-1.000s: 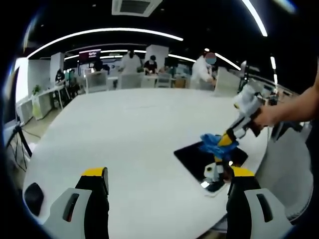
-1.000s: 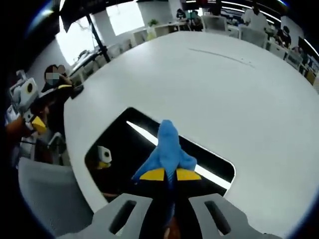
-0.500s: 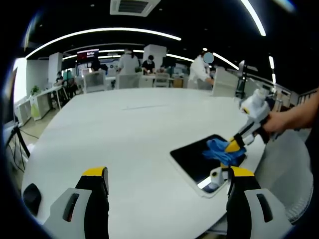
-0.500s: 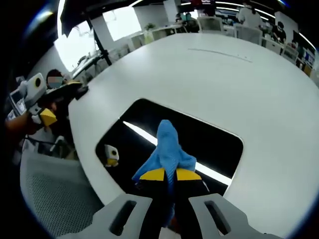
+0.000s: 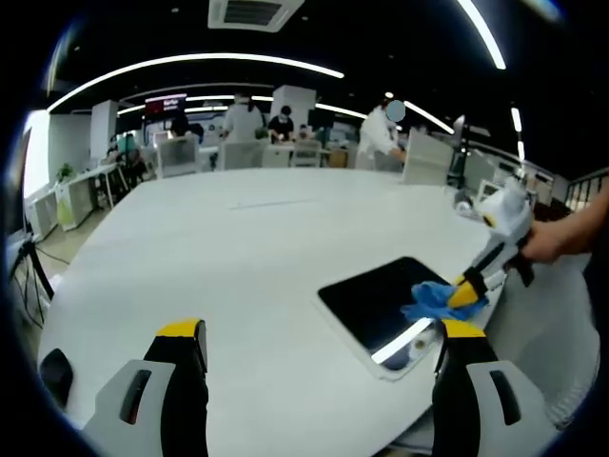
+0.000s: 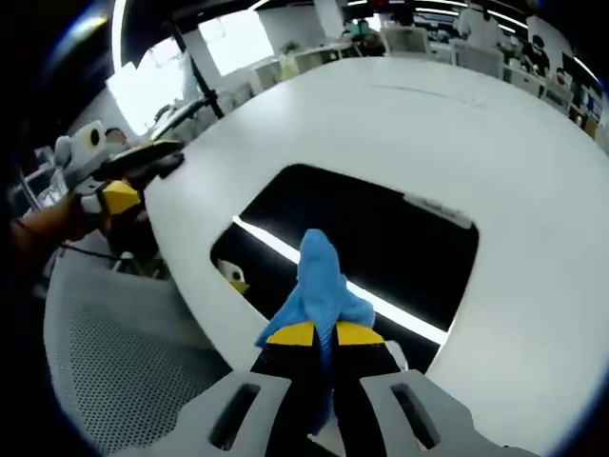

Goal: Wipe the mirror surface with the cleaning cloth until all visible marks leave the cleaned area.

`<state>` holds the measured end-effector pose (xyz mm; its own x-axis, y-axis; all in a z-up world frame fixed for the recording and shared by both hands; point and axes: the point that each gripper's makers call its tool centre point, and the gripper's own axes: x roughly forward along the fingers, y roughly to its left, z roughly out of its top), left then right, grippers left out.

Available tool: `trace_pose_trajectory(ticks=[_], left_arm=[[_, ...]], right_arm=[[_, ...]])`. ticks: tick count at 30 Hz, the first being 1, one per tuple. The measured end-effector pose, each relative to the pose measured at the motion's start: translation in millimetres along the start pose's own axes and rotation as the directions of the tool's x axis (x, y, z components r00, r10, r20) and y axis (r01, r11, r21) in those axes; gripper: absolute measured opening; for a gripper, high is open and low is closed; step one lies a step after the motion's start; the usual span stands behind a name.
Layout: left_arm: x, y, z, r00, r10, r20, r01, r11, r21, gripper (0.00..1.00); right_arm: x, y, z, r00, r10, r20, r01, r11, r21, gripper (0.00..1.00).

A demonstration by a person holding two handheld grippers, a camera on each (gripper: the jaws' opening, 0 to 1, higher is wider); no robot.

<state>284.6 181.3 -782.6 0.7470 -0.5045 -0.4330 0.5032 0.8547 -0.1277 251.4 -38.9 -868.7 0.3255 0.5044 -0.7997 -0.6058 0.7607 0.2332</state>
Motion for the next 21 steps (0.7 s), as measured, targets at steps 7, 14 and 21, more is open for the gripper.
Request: trace_pose_trajectory(ticks=[7,14,21], left_arm=[[2.0,0.5,-0.2,1.0,-0.002,-0.004,0.002,1.0,-0.001,0.99],[4.9,0.7,1.7,1.0,0.008,-0.006,-0.008,1.0,0.011,1.0],[1.5,8.4,2.3,1.0,0.03,-0.006,-0.03,1.0,0.01,1.0]], right_arm=[[-0.9,1.9,-2.4,1.0,0.012,-0.002,-0.012,1.0,-0.002,0.01],[-0.9,1.9,-1.7,1.0,0.025,-0.008,-0.025,0.999,-0.023,0.01],[-3.5,-1.4,-3.3,0.999,0.033,-0.019,-0.033,0.999,-0.02,0.01]])
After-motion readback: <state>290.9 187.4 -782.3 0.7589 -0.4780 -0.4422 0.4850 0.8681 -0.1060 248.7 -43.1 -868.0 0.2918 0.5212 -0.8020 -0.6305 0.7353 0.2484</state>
